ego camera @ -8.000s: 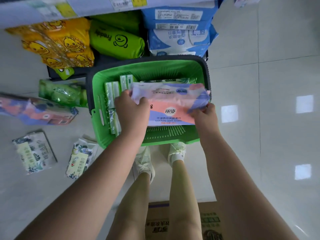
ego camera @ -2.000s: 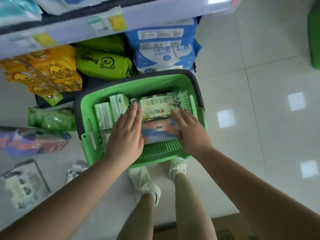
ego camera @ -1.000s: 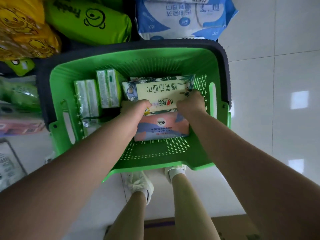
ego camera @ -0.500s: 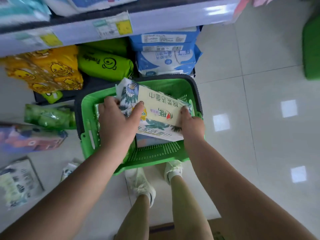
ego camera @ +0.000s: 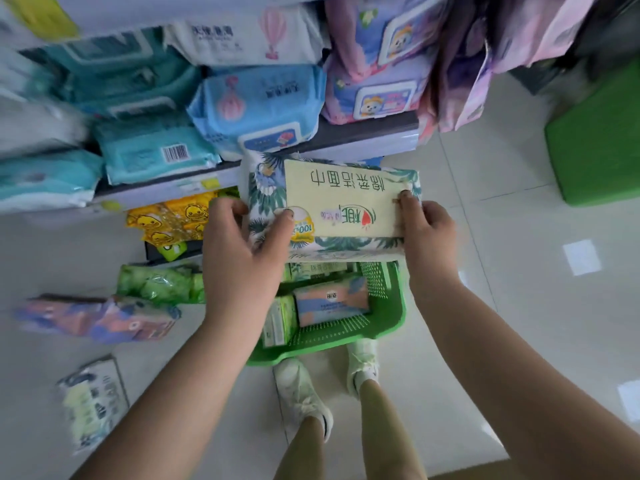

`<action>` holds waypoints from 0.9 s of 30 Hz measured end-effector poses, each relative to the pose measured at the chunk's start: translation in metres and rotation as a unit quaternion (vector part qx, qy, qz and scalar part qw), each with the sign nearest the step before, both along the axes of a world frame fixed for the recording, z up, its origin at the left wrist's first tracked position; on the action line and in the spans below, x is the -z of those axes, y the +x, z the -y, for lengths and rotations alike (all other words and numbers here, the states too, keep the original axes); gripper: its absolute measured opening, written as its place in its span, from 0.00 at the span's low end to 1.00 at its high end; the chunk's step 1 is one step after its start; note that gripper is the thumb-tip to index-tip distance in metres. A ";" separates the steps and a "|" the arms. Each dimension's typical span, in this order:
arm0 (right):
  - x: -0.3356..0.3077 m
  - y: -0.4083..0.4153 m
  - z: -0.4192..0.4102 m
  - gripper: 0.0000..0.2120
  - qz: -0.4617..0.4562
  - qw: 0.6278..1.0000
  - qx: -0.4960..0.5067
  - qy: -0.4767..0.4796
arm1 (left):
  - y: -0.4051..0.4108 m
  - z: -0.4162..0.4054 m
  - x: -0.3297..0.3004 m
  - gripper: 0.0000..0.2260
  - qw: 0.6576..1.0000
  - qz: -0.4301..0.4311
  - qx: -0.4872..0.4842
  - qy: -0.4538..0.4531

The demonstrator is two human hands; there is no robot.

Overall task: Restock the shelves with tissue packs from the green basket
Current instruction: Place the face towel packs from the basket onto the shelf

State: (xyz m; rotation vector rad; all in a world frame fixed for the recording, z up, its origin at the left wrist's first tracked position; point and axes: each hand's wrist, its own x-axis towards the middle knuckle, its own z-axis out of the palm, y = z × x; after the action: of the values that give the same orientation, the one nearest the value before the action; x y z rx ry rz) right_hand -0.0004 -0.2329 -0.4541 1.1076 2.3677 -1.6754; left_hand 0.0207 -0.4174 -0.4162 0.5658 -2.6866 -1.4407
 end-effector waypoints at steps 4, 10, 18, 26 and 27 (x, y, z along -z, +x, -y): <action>-0.058 0.005 0.003 0.14 -0.053 0.999 -0.005 0.000 | 0.007 0.010 -0.049 0.18 0.999 -0.017 -0.001 0.033; -0.148 0.005 0.012 0.16 -0.143 0.989 -0.029 -0.029 | 0.018 0.021 -0.103 0.24 0.987 -0.034 -0.014 0.156; -0.262 -0.046 0.012 0.05 -0.294 0.944 -0.082 0.128 | -0.010 0.003 -0.153 0.33 0.951 -0.061 -0.045 0.299; -0.323 -0.128 0.044 0.12 -0.445 0.819 -0.178 0.317 | -0.079 -0.025 -0.156 0.32 0.885 0.004 0.035 0.464; -0.327 -0.138 0.055 0.11 -0.468 0.797 -0.192 0.329 | -0.088 -0.029 -0.152 0.32 0.869 0.011 0.045 0.492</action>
State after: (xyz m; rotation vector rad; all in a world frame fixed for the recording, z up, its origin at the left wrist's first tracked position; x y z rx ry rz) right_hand -0.1385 -0.2878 -0.1268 -0.4487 3.5722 -1.4171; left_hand -0.0676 -0.3884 -0.2644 0.4518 -1.7928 -2.7891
